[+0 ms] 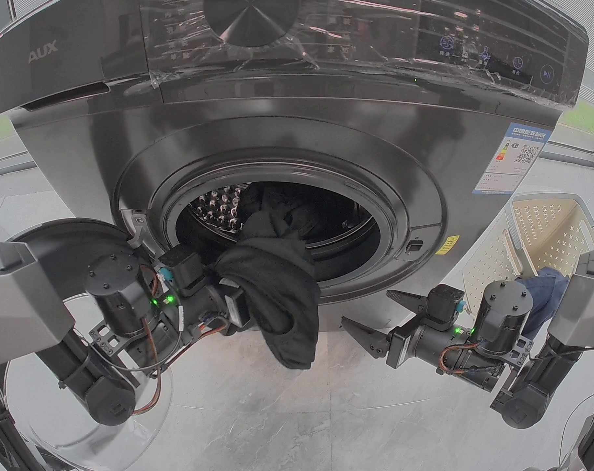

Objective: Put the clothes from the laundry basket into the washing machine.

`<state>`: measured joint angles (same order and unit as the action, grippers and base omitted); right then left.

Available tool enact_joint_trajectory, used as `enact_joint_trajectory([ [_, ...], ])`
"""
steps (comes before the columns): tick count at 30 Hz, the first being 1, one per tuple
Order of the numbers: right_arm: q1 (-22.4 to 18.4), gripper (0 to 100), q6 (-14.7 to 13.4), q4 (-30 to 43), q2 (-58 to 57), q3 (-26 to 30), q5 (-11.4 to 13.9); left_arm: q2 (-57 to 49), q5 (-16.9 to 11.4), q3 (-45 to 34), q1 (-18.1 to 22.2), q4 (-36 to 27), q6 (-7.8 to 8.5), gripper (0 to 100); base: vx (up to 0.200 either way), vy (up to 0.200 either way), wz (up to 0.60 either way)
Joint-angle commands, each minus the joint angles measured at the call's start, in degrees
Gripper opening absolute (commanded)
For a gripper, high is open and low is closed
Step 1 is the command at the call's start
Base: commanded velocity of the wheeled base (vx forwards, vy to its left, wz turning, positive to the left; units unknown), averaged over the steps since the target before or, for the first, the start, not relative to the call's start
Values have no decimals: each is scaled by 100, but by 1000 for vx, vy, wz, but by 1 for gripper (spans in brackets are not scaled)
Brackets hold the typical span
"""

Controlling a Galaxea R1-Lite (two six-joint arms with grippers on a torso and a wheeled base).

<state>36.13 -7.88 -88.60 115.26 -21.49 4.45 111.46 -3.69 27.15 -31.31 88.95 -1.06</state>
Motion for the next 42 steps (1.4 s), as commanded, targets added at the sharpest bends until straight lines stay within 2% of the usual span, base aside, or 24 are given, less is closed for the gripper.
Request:
enact_joint_trajectory([
  [1,113,100,-4,-8,-13,66,3,763,106,994,-218,8,-35,0,0,0,0],
  [9,175,100,-4,-8,-21,110,3,1519,158,2102,-130,-1,-96,0,0,0,0],
  [12,184,100,-4,-8,-13,119,3,2011,369,3007,-157,-71,-96,0,0,0,0],
  [16,184,100,-4,-8,-13,119,3,2310,554,3578,-130,-229,-96,0,0,0,0],
  [17,184,100,-4,-8,-13,119,3,2451,747,3982,-121,-484,-131,0,0,0,0],
  [18,184,100,-4,-8,-13,119,3,2504,800,4132,-113,-581,-149,0,0,0,0],
  [24,192,100,-4,-8,-4,119,3,2583,782,4756,37,-1363,-210,0,0,0,0],
  [31,192,100,-4,-8,5,119,3,2899,844,6048,265,-2479,-509,0,0,0,0],
  [38,236,100,-4,-8,-4,119,-6,3145,923,6936,397,-3068,-544,0,0,0,0],
  [42,236,100,-4,-8,-4,119,-6,3163,923,6988,397,-3121,-615,0,0,0,0],
])
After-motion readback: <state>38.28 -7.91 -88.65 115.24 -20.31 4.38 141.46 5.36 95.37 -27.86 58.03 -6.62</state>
